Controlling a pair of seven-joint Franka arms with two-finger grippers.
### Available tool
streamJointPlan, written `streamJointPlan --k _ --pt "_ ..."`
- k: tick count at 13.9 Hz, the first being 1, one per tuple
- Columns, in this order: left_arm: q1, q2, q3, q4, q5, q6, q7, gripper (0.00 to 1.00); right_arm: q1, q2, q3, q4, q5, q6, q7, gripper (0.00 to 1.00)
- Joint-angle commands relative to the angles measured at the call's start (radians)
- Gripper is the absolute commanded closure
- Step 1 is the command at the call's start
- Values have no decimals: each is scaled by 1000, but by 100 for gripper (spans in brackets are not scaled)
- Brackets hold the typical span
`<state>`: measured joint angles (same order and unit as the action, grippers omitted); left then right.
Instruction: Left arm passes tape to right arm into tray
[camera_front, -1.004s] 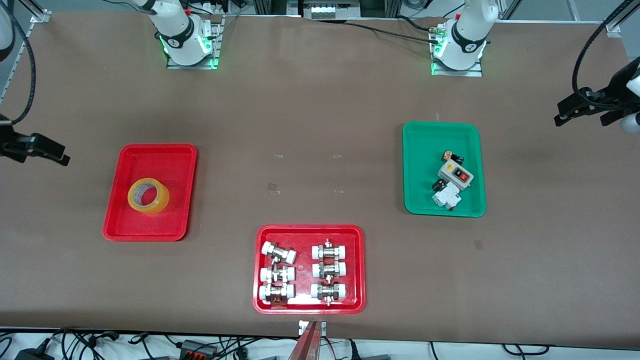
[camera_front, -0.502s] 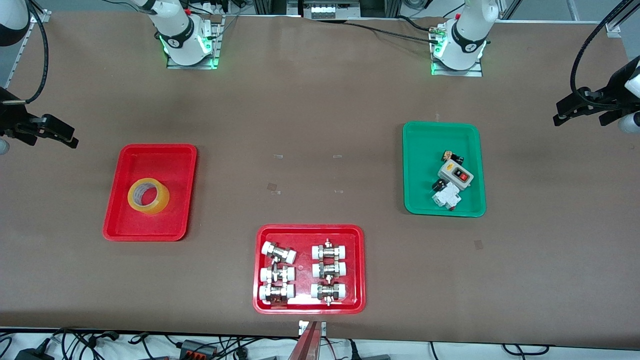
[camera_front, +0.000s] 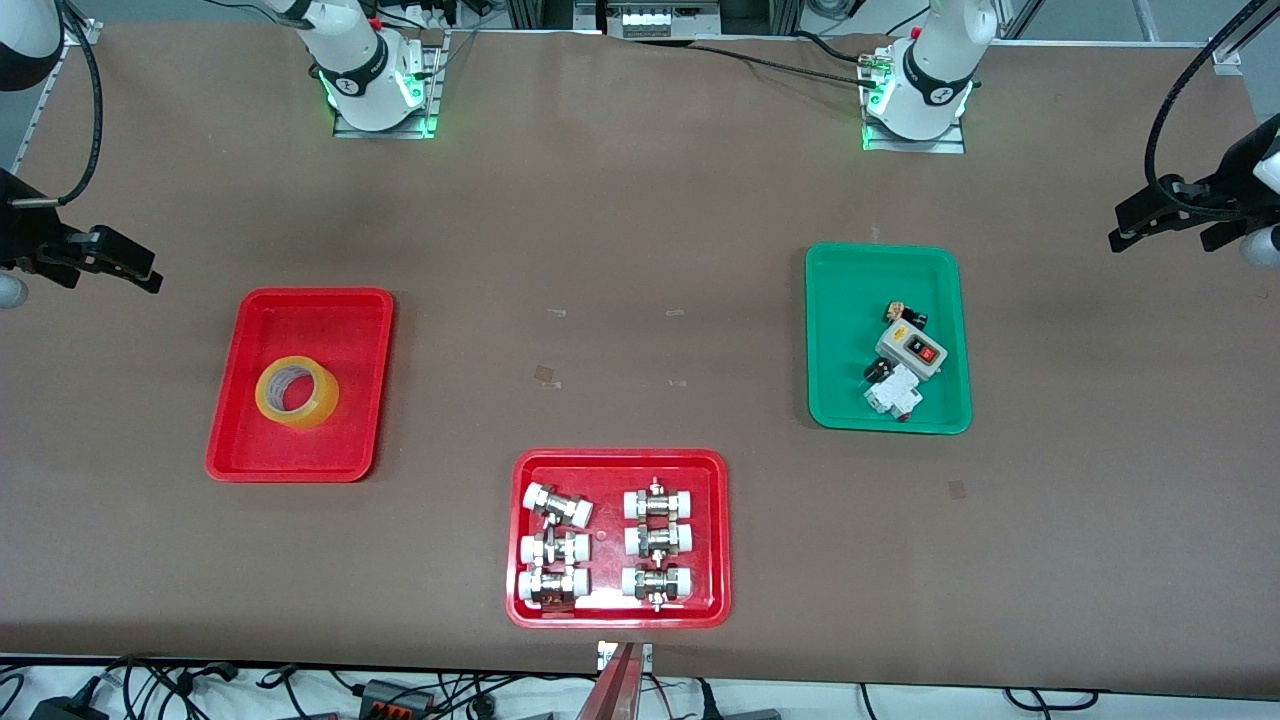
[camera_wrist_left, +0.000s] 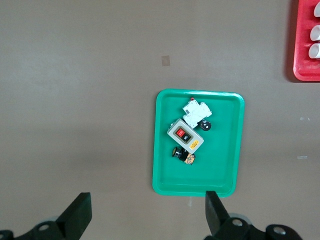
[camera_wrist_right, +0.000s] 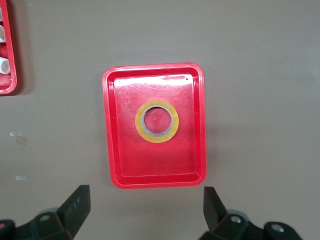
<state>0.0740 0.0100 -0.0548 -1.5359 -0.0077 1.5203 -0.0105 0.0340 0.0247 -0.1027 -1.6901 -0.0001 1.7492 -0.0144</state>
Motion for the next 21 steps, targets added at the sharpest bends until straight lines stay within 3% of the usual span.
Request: streamJointPlan --k 1,5,21 --pt "7 2 -3 11 9 -11 20 0 -5 -20 0 -3 -11 -7 -10 0" --pt "9 2 -3 11 9 -11 21 0 -86 -28 92 -5 -11 -10 -10 0" --pt "9 2 -2 11 9 -12 23 0 -80 -58 98 -20 -9 -46 -25 0"
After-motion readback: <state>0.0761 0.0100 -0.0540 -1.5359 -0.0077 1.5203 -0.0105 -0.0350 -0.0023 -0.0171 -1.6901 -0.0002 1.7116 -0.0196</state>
